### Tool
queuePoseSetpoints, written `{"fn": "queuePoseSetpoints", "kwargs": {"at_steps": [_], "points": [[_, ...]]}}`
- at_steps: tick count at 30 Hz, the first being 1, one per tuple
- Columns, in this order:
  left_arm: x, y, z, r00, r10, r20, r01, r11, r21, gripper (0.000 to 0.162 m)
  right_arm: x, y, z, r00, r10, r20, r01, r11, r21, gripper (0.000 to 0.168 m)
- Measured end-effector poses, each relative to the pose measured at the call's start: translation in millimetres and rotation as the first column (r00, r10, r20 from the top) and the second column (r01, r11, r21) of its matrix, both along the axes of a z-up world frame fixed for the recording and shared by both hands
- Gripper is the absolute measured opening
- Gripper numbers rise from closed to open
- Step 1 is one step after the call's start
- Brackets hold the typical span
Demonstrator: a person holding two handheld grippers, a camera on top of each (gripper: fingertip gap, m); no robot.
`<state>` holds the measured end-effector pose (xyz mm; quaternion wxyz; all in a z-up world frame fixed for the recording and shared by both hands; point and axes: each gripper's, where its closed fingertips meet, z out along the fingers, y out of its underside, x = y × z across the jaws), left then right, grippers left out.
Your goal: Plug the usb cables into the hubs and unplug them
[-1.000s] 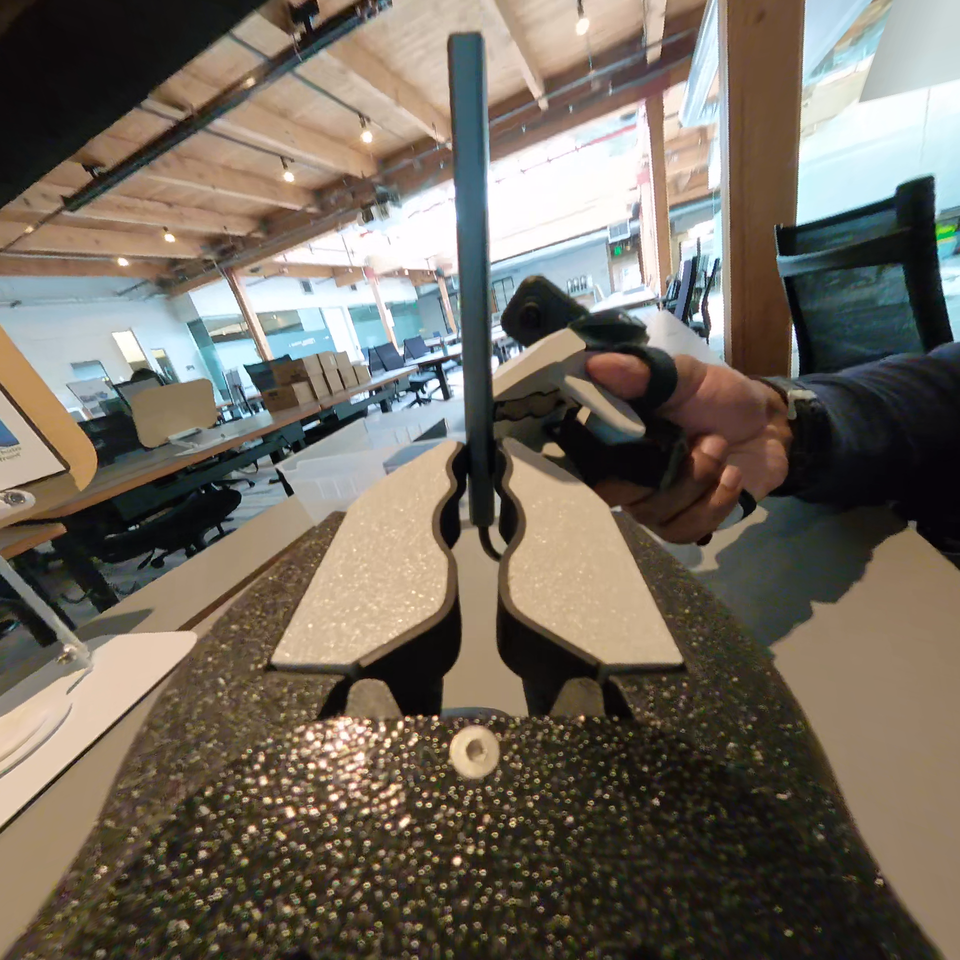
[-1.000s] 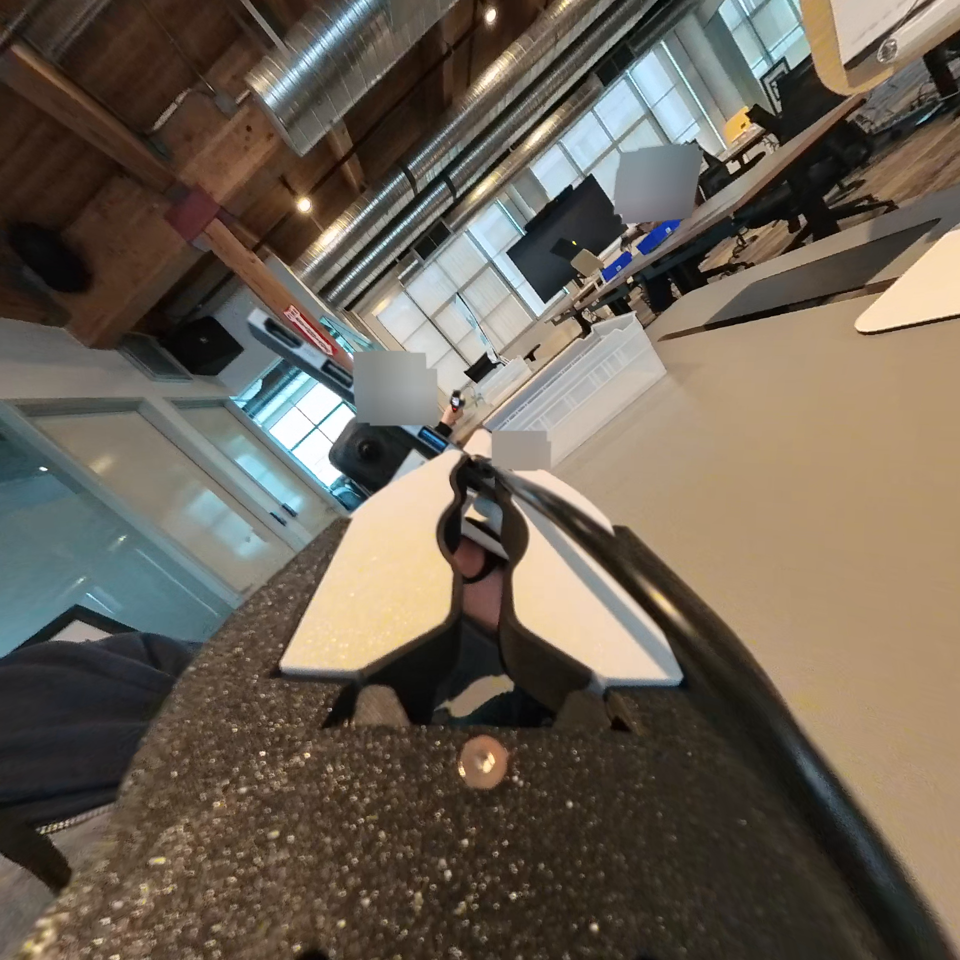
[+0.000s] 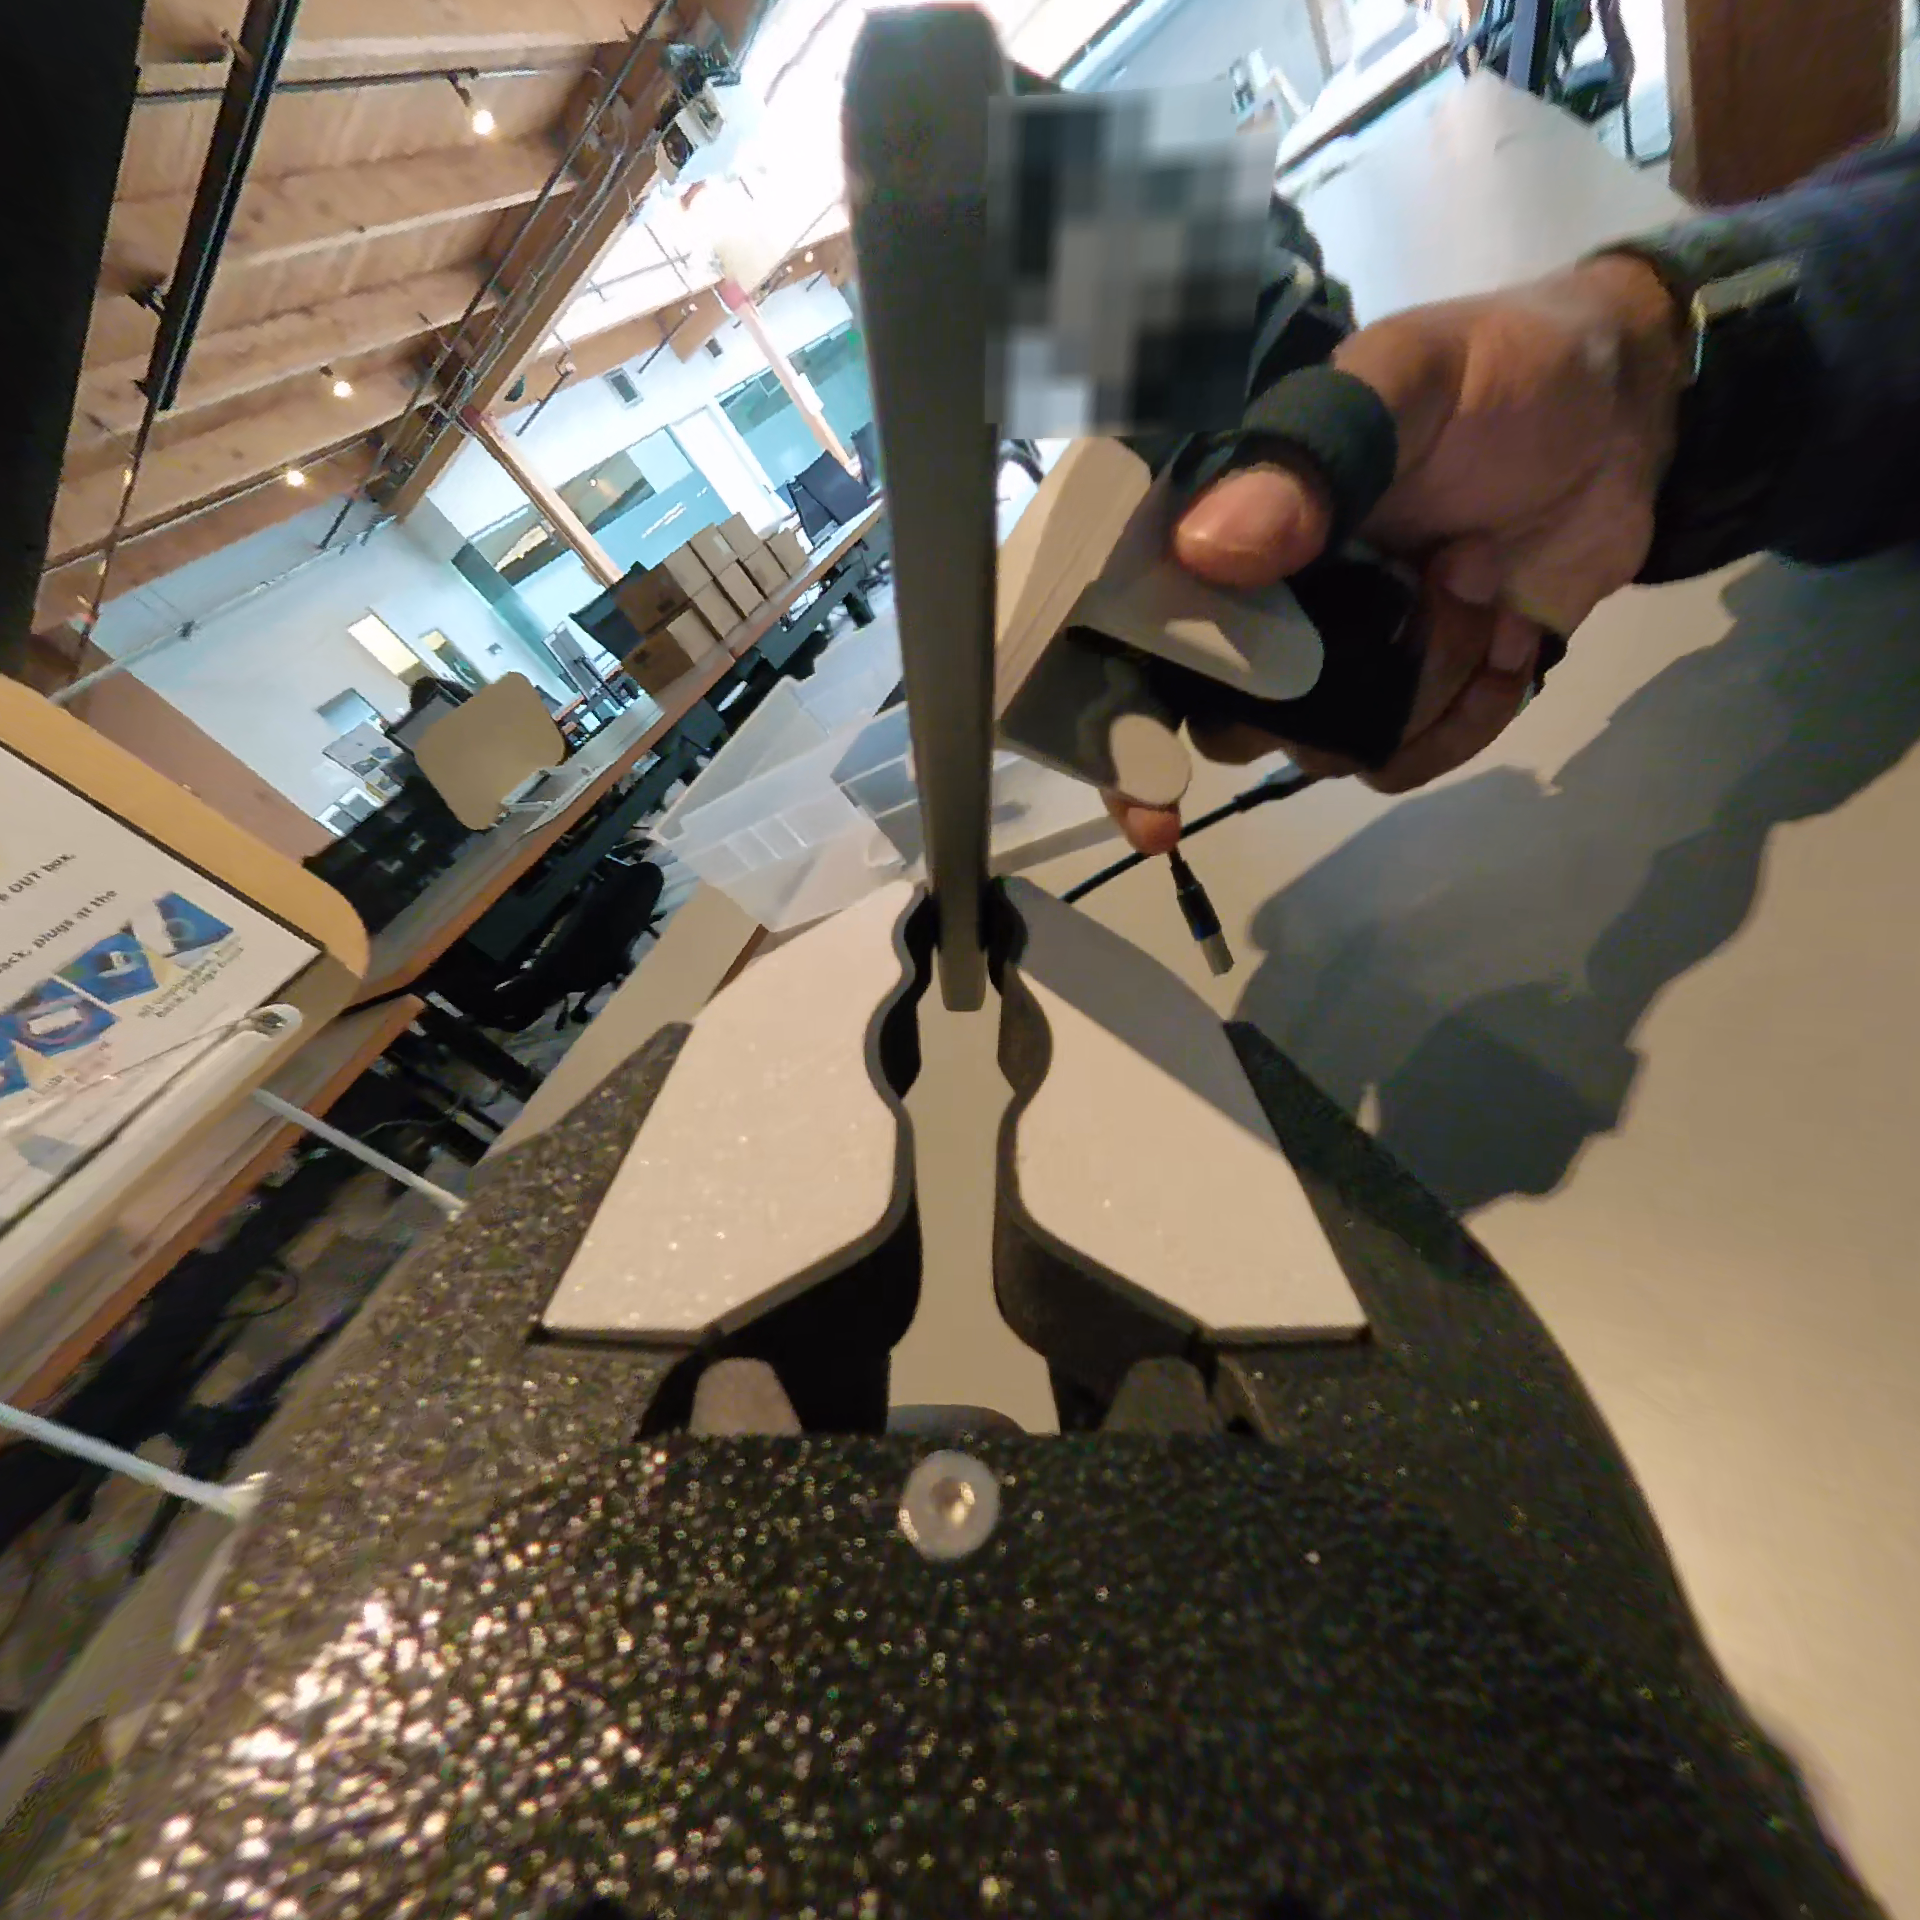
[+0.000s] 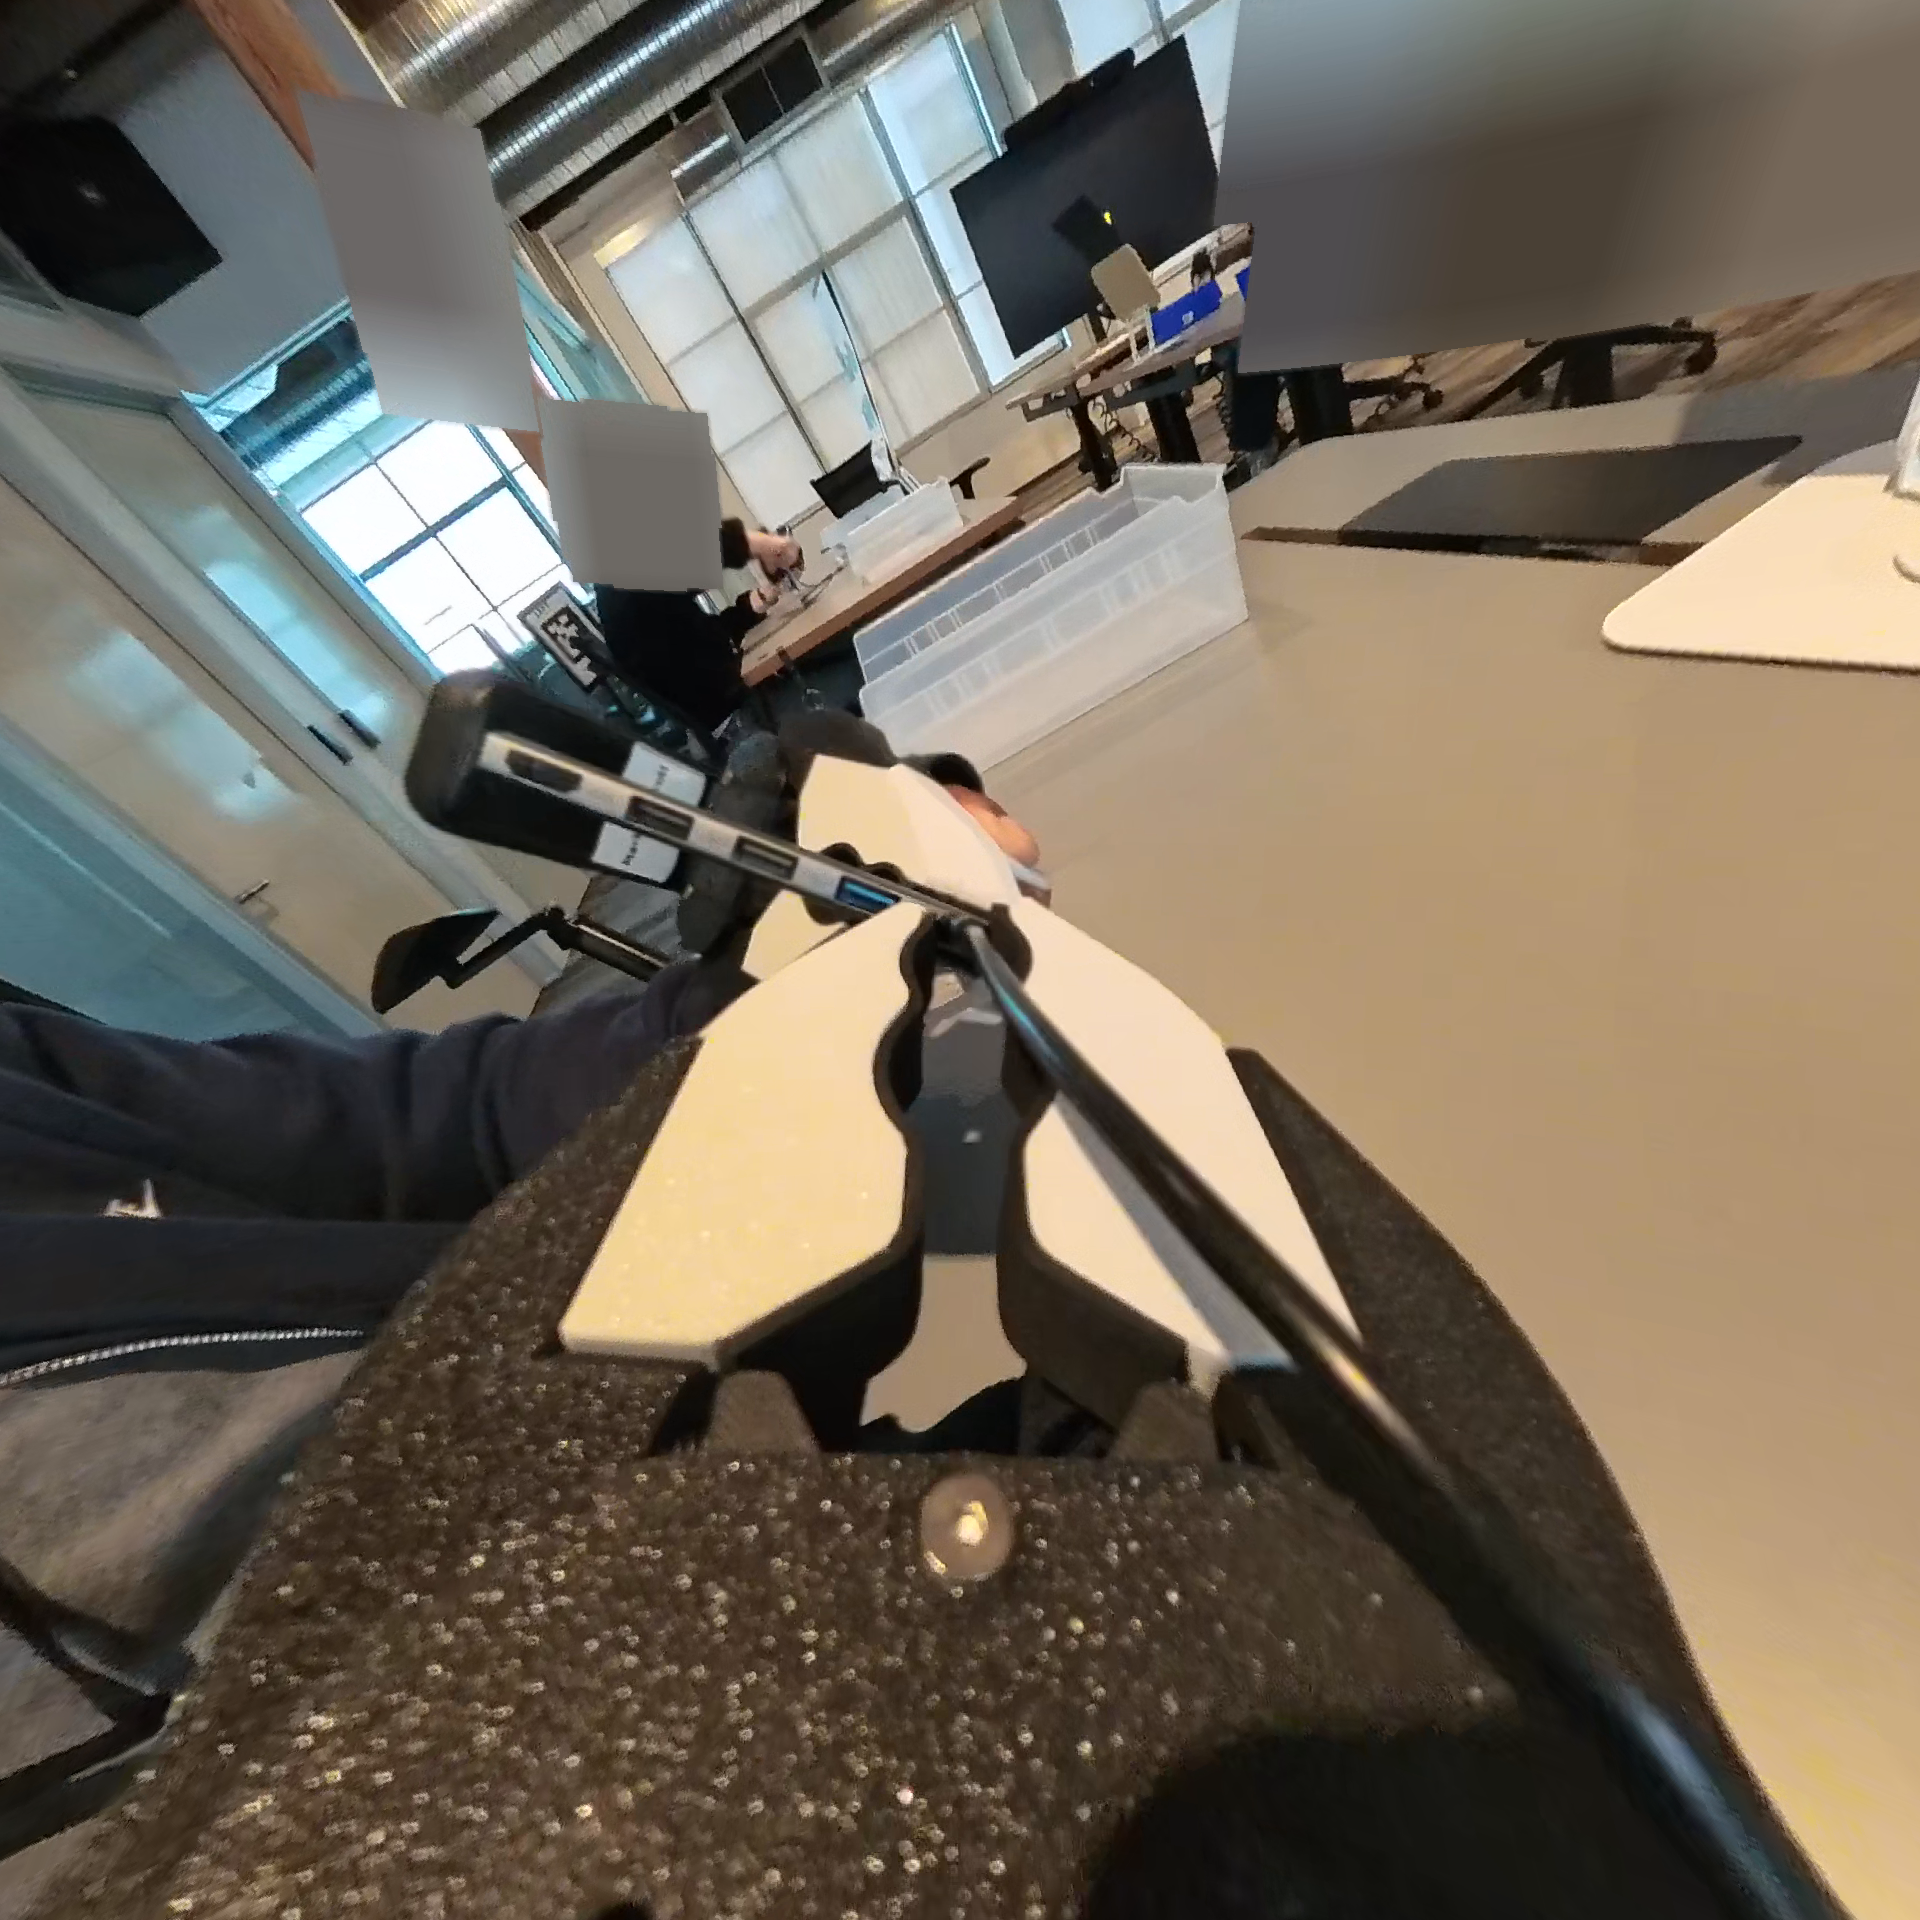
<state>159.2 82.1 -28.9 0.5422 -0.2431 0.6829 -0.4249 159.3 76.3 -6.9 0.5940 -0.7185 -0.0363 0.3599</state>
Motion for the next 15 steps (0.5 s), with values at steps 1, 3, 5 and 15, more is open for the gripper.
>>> {"fn": "queuePoseSetpoints", "kwargs": {"at_steps": [1,3,5,15], "points": [[1,0,2,1.000,-0.002,-0.003,0.002,0.999,-0.038,0.009,2,0,2,1.000,-0.009,-0.006,0.010,1.000,0.013,0.010],[4,1,4,1.000,0.005,-0.017,-0.007,0.994,-0.105,0.009,5,2,6,0.999,-0.035,-0.025,0.035,0.999,0.030,0.014],[9,5,2,0.999,0.032,-0.042,-0.038,0.987,-0.154,0.009,5,2,7,0.999,-0.039,-0.026,0.040,0.999,0.033,0.028],[10,58,-1,0.980,0.173,-0.099,-0.199,0.894,-0.401,0.009,-26,5,-11,0.949,-0.049,0.310,0.035,0.998,0.051,0.056]]}}
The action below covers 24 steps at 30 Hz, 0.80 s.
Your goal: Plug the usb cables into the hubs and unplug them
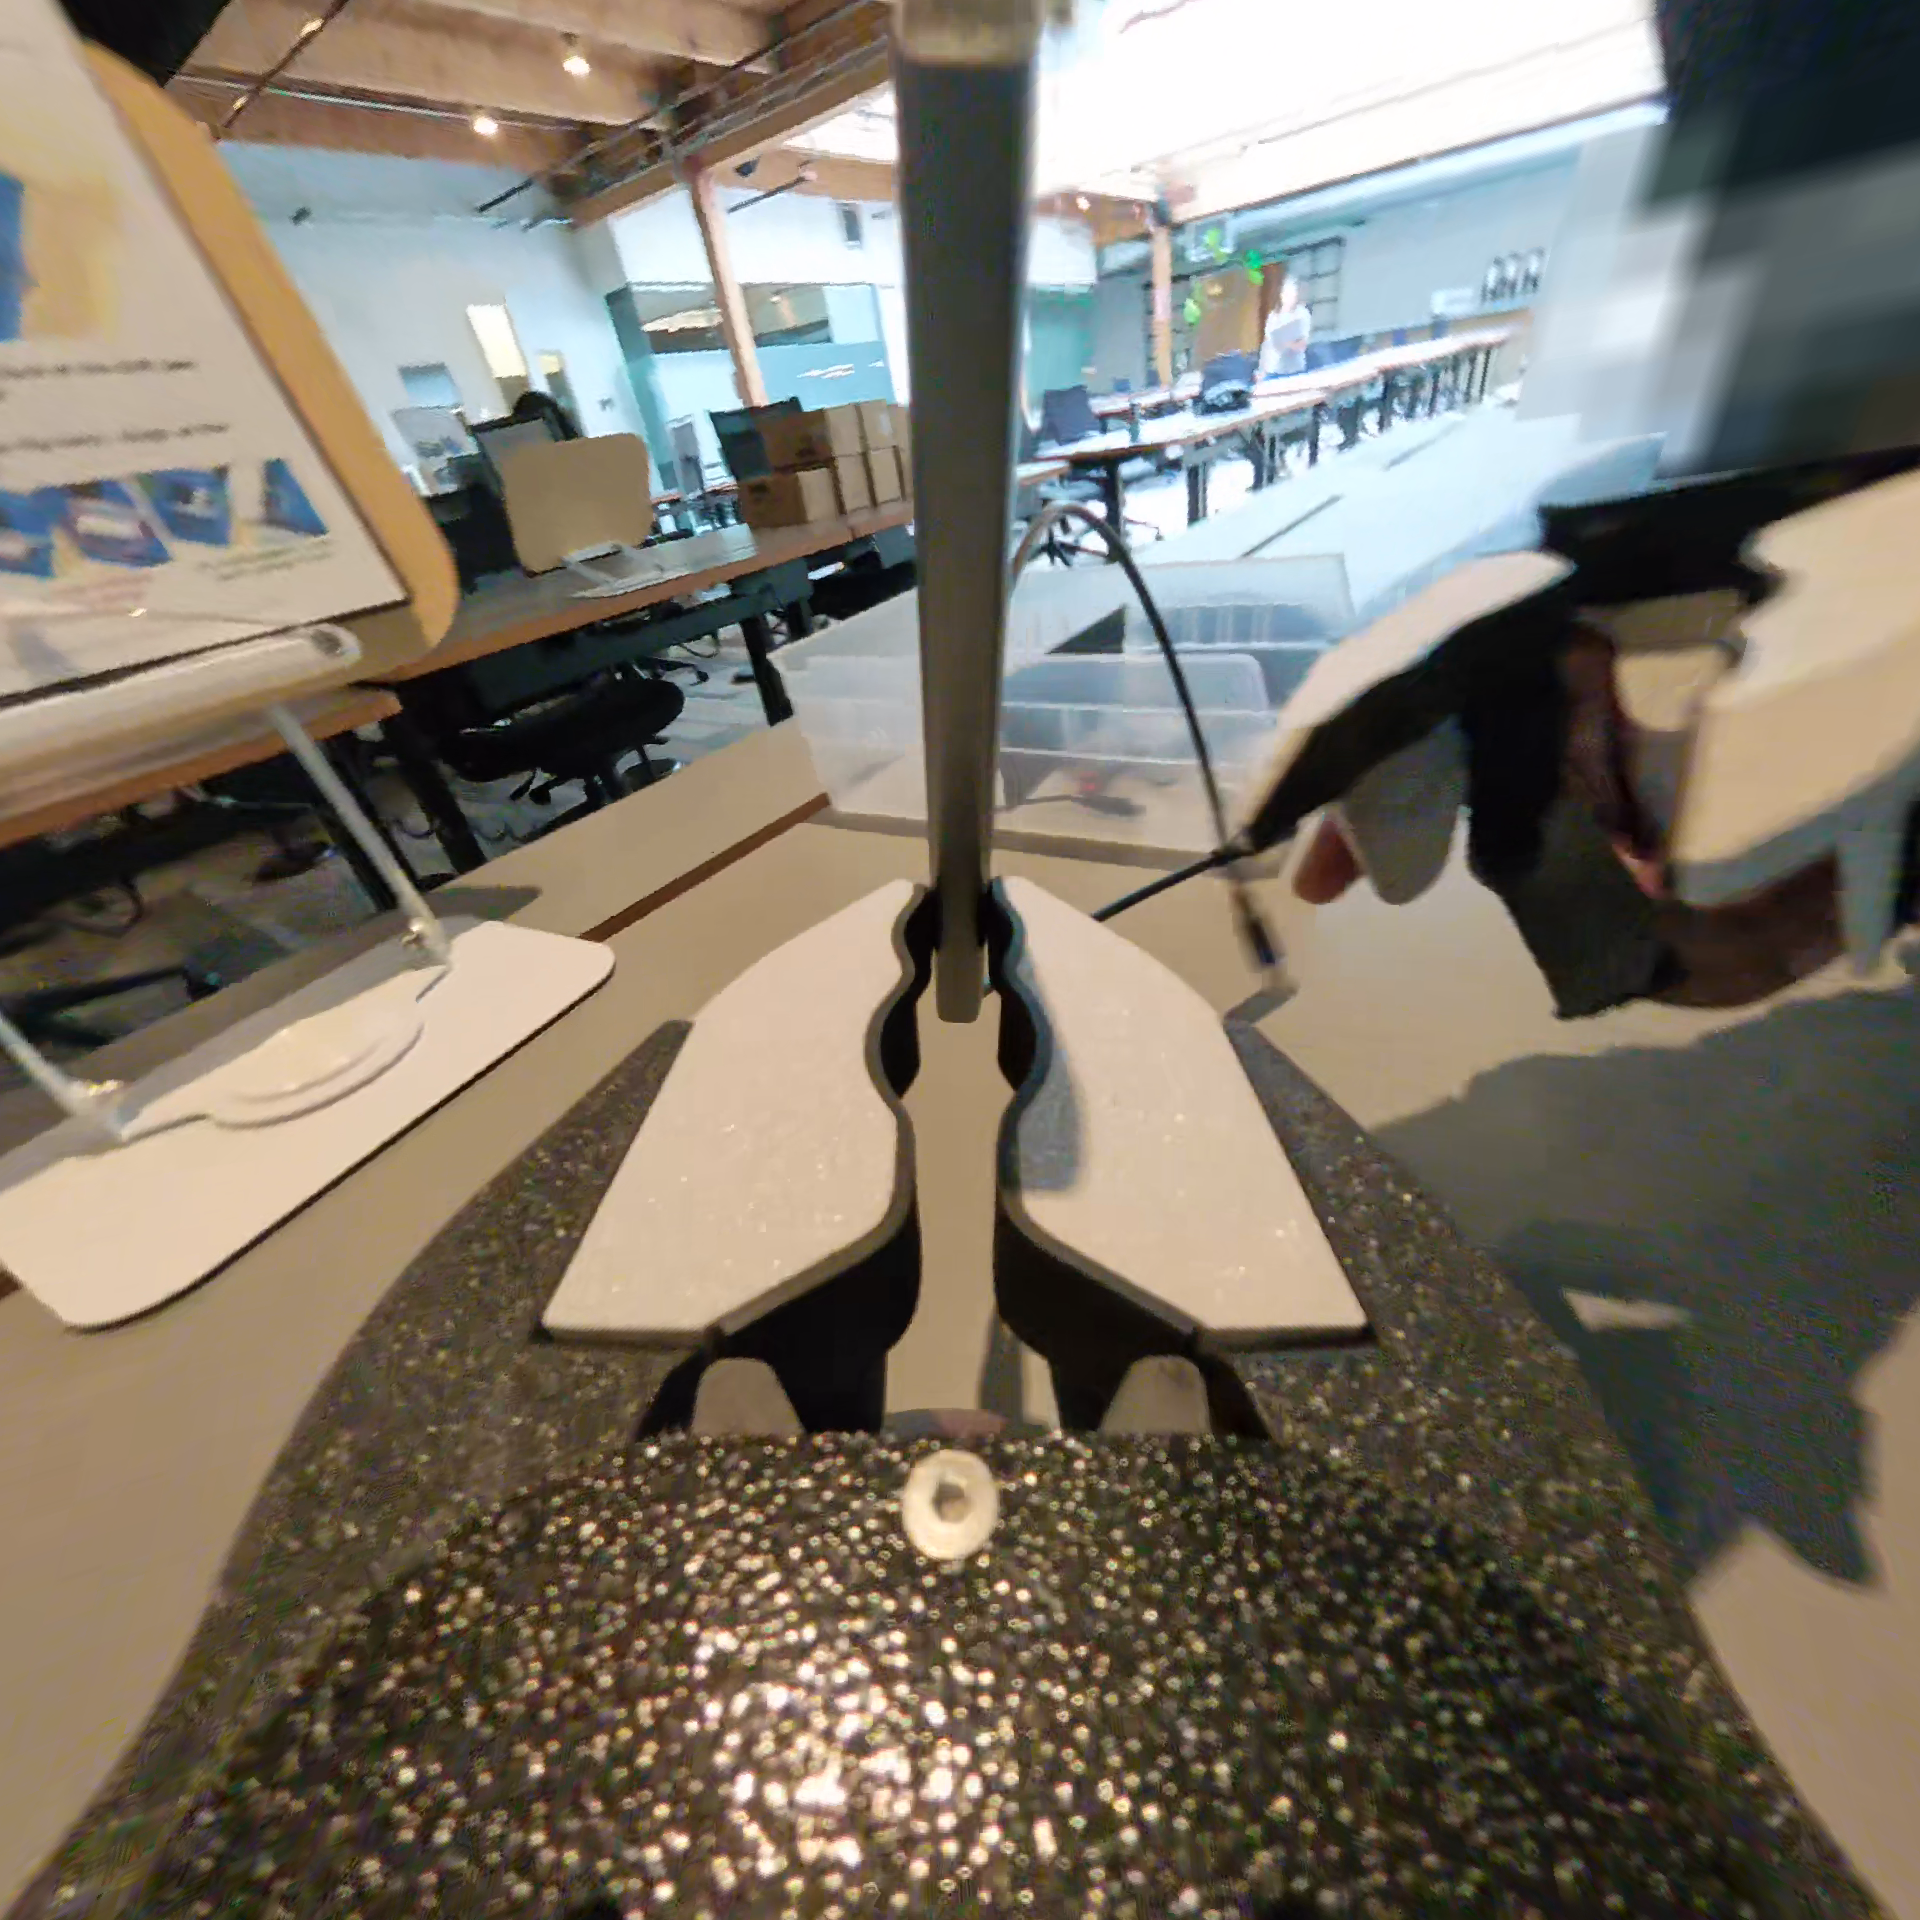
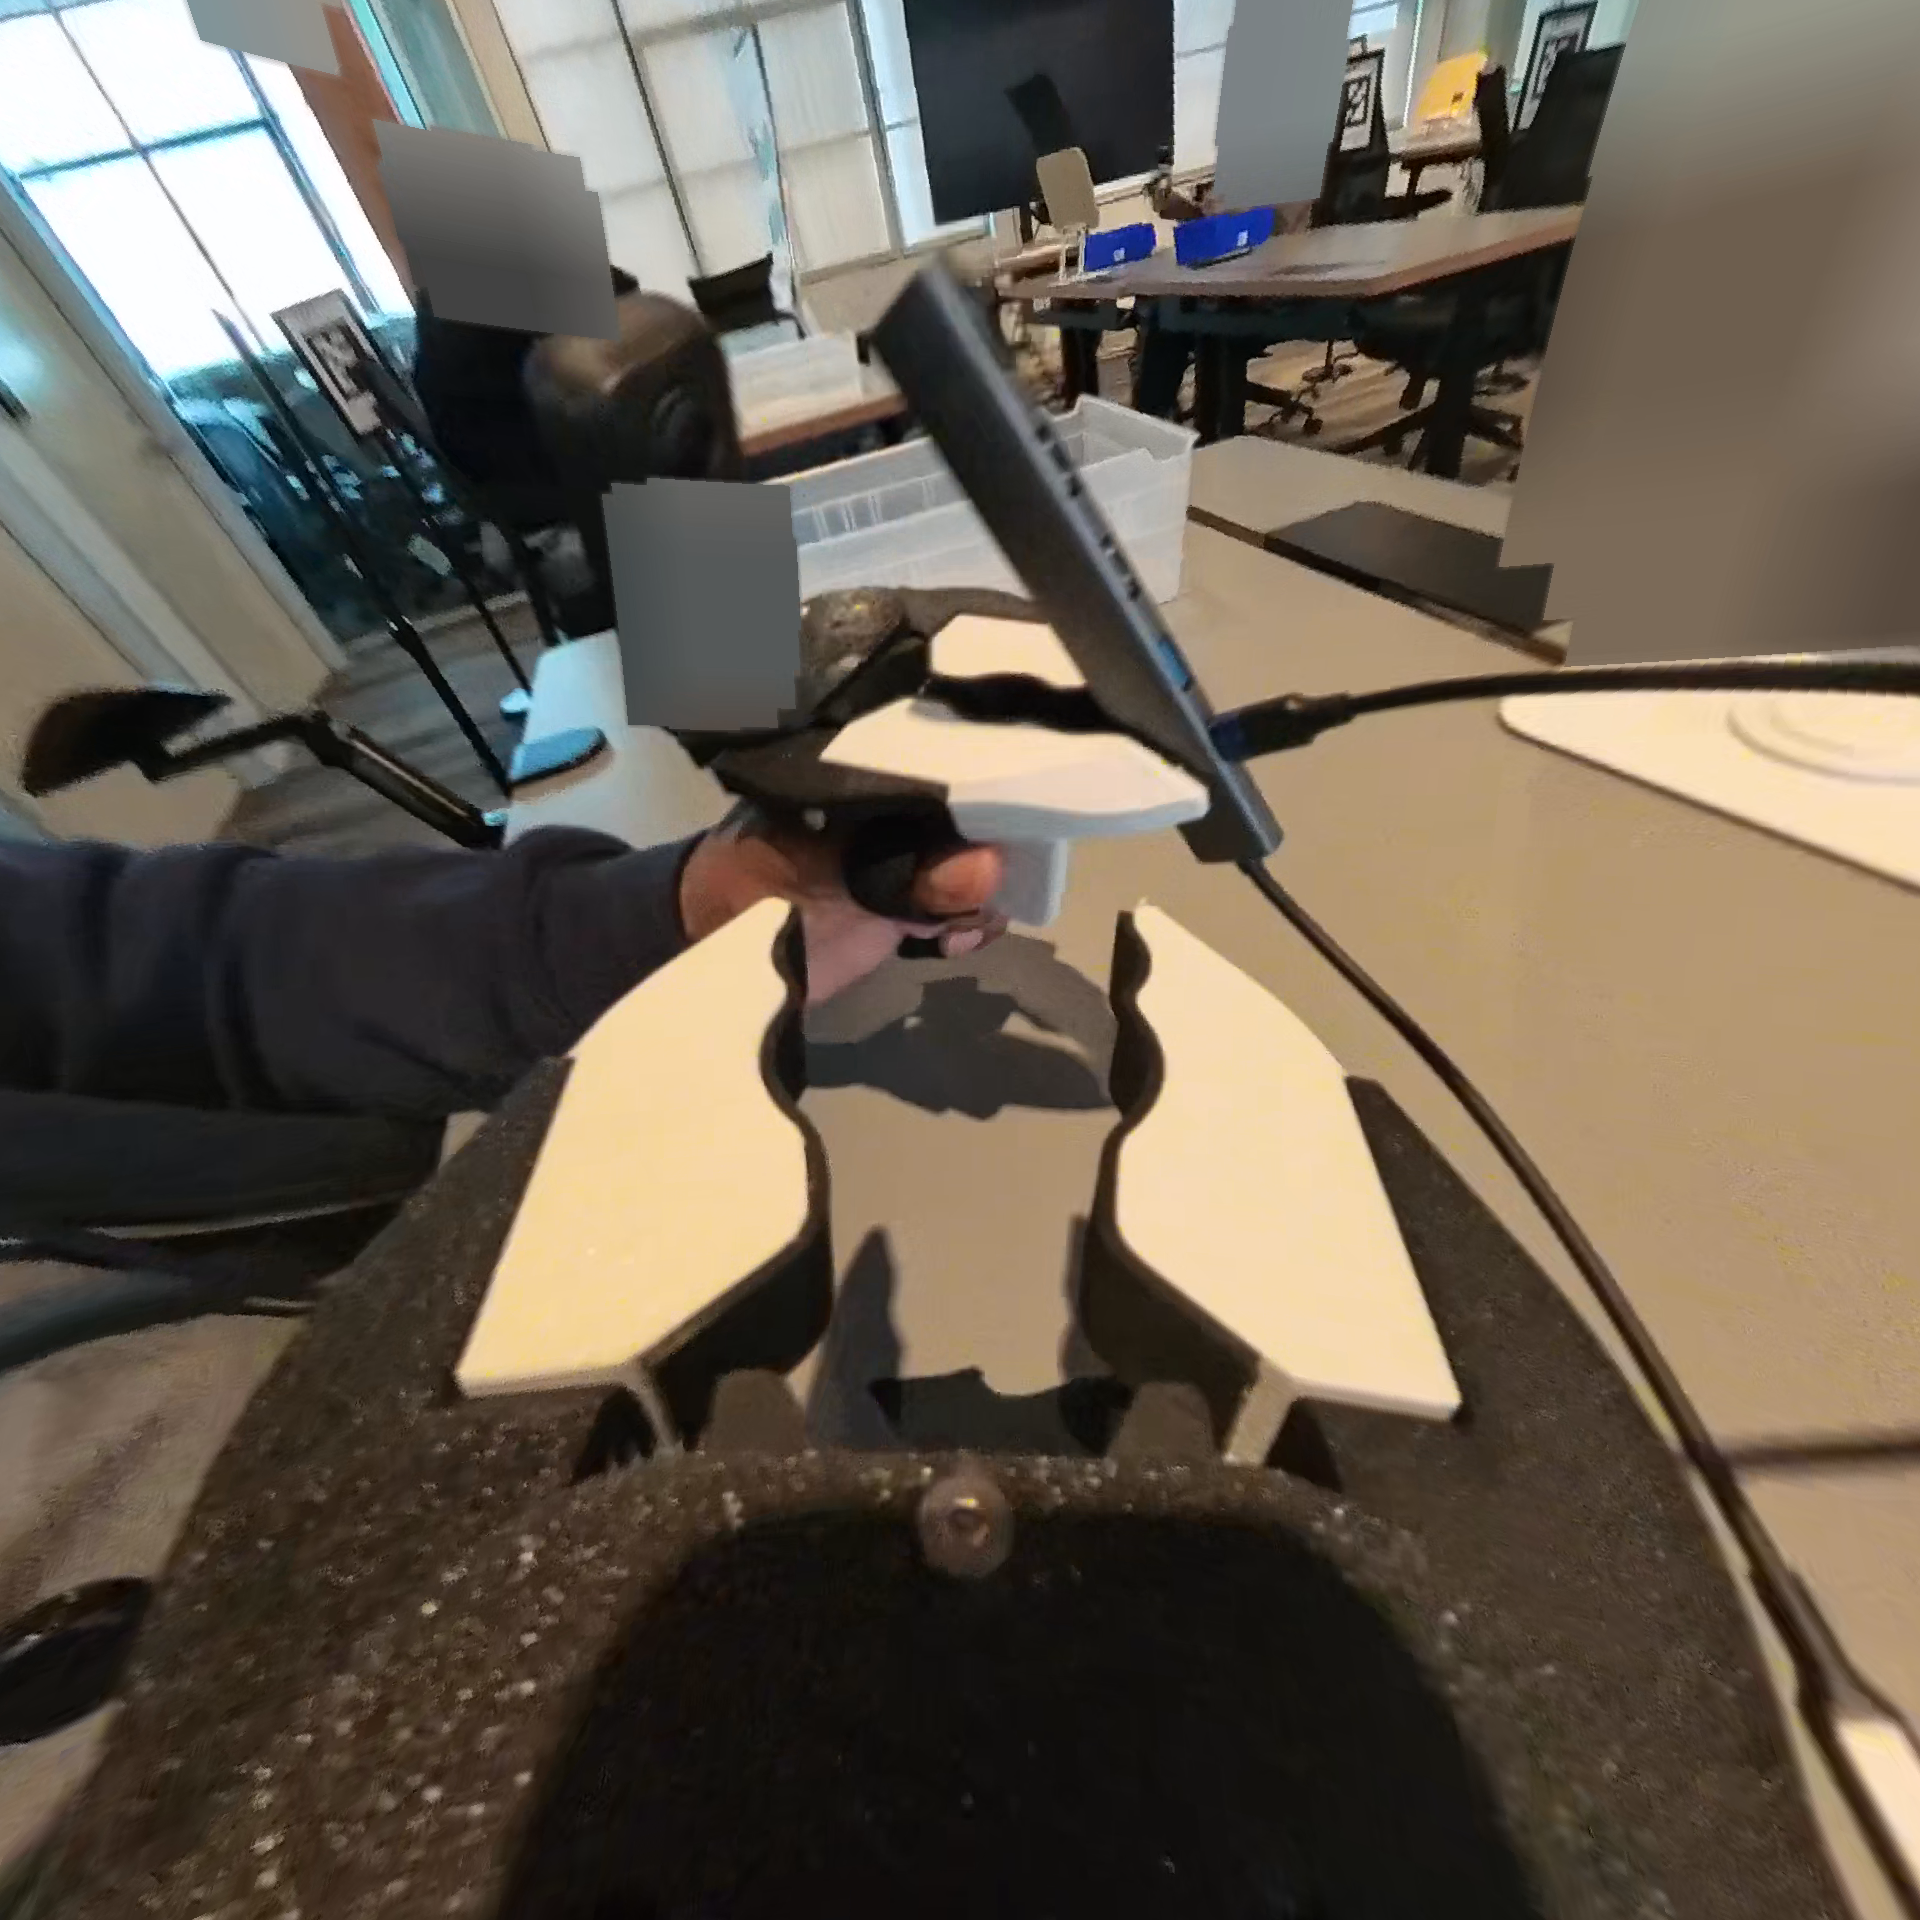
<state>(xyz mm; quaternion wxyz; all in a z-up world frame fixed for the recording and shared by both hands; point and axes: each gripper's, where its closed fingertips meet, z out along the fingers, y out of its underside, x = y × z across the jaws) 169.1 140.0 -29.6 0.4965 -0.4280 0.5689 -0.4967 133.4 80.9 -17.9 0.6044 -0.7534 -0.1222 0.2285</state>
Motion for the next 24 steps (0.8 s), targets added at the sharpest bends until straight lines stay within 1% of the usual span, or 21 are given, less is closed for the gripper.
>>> {"fn": "queuePoseSetpoints", "kwargs": {"at_steps": [3,5,8,11,13,16,20,22,24], "points": [[-8,20,9,0.998,0.043,0.049,-0.039,0.995,-0.088,0.009,-8,-3,6,0.993,-0.009,0.114,-0.001,0.997,0.081,0.055],[-15,34,17,0.993,0.077,0.086,-0.065,0.989,-0.133,0.009,-9,-5,11,0.976,-0.051,0.213,0.016,0.986,0.163,0.048],[-28,53,30,0.981,0.140,0.132,-0.118,0.979,-0.165,0.009,-8,-6,13,0.910,-0.149,0.387,0.039,0.960,0.278,0.041],[-43,71,46,0.963,0.209,0.168,-0.185,0.972,-0.148,0.009,-9,-6,11,0.844,-0.214,0.492,0.040,0.940,0.340,0.031],[-58,82,58,0.948,0.255,0.191,-0.235,0.964,-0.120,0.009,-12,-7,9,0.828,-0.224,0.515,0.025,0.931,0.364,0.018],[-90,102,80,0.915,0.322,0.243,-0.309,0.947,-0.092,0.009,-14,-9,10,0.829,-0.227,0.511,0.010,0.920,0.393,0.000],[-146,131,107,0.858,0.408,0.313,-0.409,0.910,-0.065,0.009,-13,-8,6,0.843,-0.208,0.496,-0.002,0.921,0.390,0.000],[-179,149,119,0.820,0.467,0.332,-0.487,0.873,-0.027,0.009,-11,-5,1,0.843,-0.209,0.496,0.007,0.926,0.377,0.000],[-214,172,131,0.775,0.540,0.328,-0.577,0.816,0.019,0.009,-10,-3,-4,0.840,-0.208,0.501,0.014,0.931,0.364,0.000]]}}
